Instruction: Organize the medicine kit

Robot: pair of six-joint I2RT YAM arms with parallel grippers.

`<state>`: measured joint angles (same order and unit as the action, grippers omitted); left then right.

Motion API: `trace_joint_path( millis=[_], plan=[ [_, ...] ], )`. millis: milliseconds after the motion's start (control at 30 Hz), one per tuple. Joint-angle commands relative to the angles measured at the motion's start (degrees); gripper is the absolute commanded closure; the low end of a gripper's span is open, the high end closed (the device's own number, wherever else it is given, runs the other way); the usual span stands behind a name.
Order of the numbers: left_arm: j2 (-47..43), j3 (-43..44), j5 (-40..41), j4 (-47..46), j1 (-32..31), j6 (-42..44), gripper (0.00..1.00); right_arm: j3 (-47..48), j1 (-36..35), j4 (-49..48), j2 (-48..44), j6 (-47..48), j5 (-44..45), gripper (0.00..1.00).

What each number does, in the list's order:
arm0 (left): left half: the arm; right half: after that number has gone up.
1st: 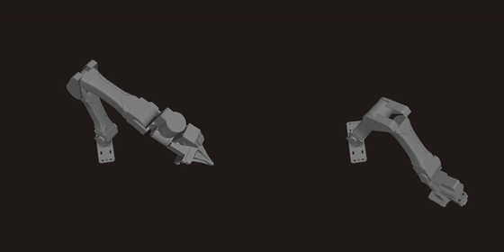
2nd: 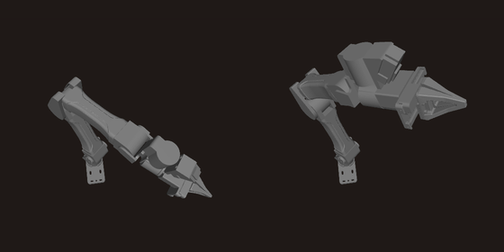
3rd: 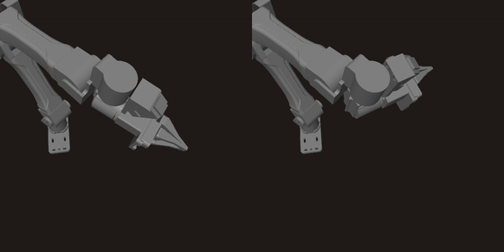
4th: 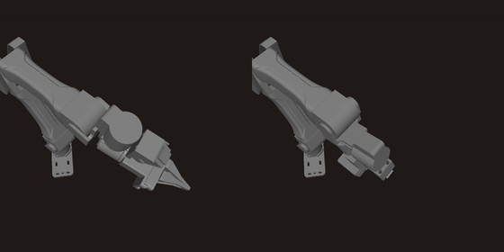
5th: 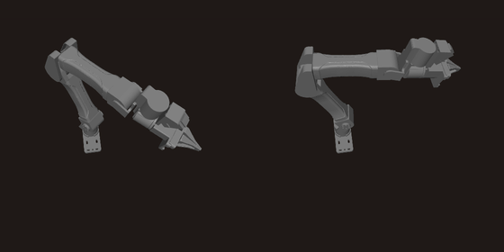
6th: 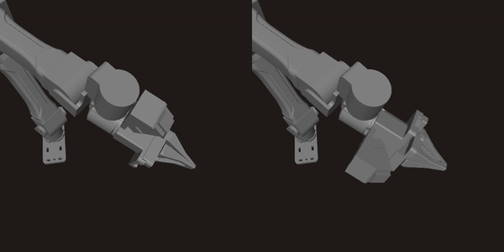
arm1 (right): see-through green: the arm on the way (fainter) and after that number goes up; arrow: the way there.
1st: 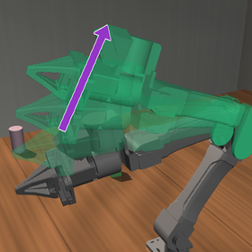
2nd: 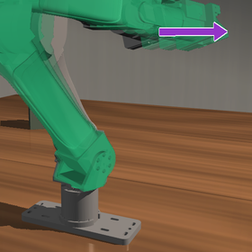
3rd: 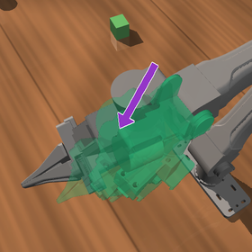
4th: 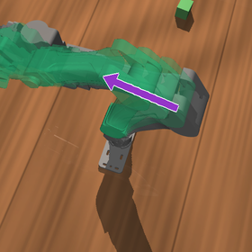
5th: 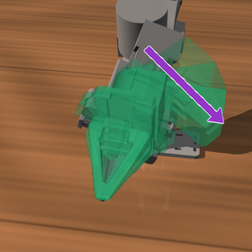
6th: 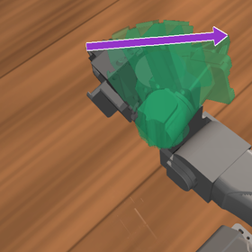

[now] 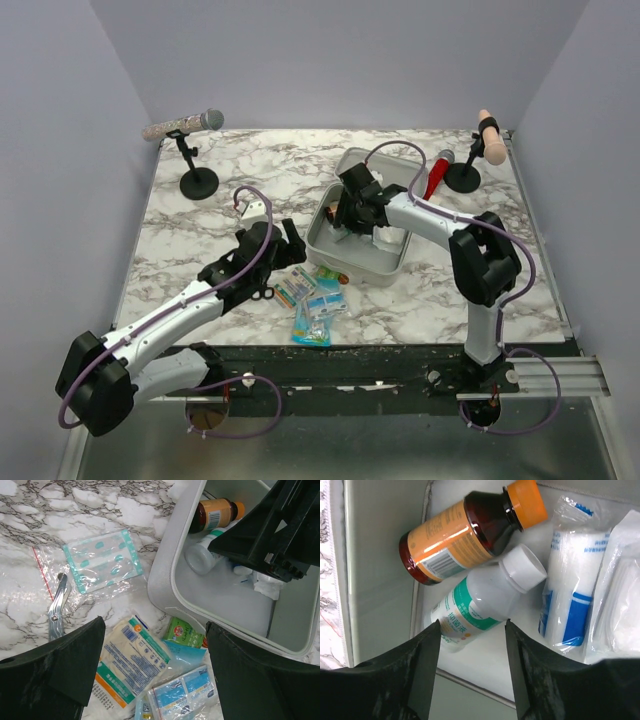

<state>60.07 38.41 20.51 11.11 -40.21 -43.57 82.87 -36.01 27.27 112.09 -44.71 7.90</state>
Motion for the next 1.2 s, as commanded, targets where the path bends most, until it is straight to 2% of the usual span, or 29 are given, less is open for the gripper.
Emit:
trace_joint_path(
  millis=[0,267,433,600,800,1000,1167],
  plan=[
    [-1.5,-0.8,-0.3,-1.3,0.2,-0.4,0.07,0.4,0.7,3.6,2.4,5.8,2.8,0.41],
    [-0.7,-1.0,-1.1,-1.7,0.1,-0.5,0.07,-3.3,0.7,3.8,-2.4,13.3,9.6,0.43],
    [0.1,-0.8,-1.9,-2.1,0.1,-0.9,0.07,-2.1,0.7,4.4,-4.3,12.1,6.9,0.30],
    [-0.1,-0.5,-1.8,-1.6,0.0,-0.8,0.07,0.5,0.7,4.3,-7.0,10.3,5.0,0.26],
    [-0.3,-0.5,-1.7,-1.6,0.0,-0.5,0.07,5.6,0.8,3.9,-6.5,10.3,7.6,0.27],
    [-0.1,-0.4,-1.5,-1.1,0.0,-0.5,0.07,12.6,1.8,5.0,0.7,11.2,8.9,0.43],
    [-0.4,-0.6,-1.0,-0.9,0.1,-0.2,0.07,15.7,2.3,5.3,3.7,10.0,6.8,0.39]
  ],
)
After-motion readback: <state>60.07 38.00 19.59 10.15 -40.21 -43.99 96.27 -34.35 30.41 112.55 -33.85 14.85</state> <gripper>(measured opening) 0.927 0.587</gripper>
